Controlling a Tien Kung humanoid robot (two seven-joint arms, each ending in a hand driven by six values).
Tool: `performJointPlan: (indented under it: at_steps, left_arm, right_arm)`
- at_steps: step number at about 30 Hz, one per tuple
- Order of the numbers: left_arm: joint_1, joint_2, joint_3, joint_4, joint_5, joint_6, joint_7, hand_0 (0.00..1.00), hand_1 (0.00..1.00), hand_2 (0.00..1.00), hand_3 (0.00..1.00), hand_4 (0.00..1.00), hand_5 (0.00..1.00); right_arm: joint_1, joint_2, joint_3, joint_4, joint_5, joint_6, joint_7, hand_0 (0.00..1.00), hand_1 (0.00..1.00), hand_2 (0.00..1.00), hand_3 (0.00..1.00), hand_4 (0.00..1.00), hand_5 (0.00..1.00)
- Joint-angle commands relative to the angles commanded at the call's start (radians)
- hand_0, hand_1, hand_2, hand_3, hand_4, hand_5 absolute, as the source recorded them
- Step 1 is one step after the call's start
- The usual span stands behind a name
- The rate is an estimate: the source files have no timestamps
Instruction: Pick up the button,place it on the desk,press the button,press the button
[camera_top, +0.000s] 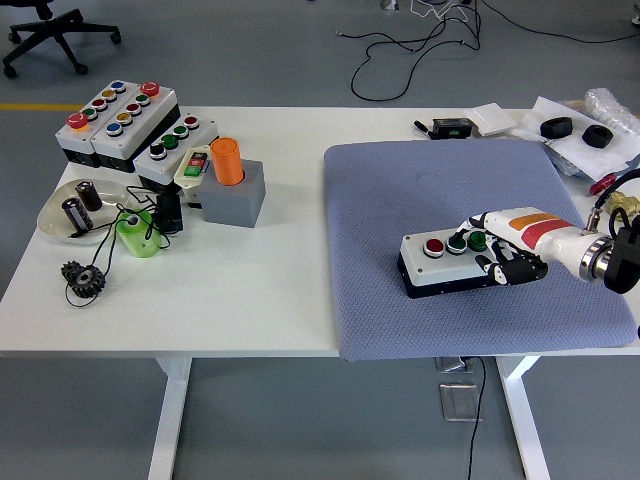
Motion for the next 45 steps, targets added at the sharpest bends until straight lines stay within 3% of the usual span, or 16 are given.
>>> performJointPlan:
  at_steps: [17,27,34,45]
  left_arm:
    - [0.002,-0.002,0.006,0.0,-0.004,0.0,0.002,0.599,0.533,0.493,0.436,0.267,0.992]
    - [0.008,-0.002,0.019,0.001,-0.009,-0.001,0.003,0.599,0.533,0.493,0.436,0.266,0.991]
    - [0.011,-0.002,0.021,0.001,-0.009,-0.001,0.003,0.599,0.533,0.493,0.437,0.266,0.991]
    - [0.008,0.0,0.015,0.0,-0.004,-0.002,0.003,0.599,0.533,0.493,0.437,0.266,0.991]
  right_arm:
    - [0.006,0.011,-0.04,-0.017,-0.013,0.015,-0.005,0.245,0.002,0.095,0.733,0.443,0.002]
    - [0.0,0.018,0.026,0.035,-0.019,-0.006,-0.003,0.244,0.002,0.095,0.734,0.444,0.002]
    - [0.006,0.035,0.004,0.053,-0.019,0.001,-0.008,0.244,0.002,0.096,0.734,0.441,0.002]
    - [0.02,0.061,-0.024,0.006,-0.023,0.001,-0.009,0.246,0.002,0.097,0.734,0.442,0.002]
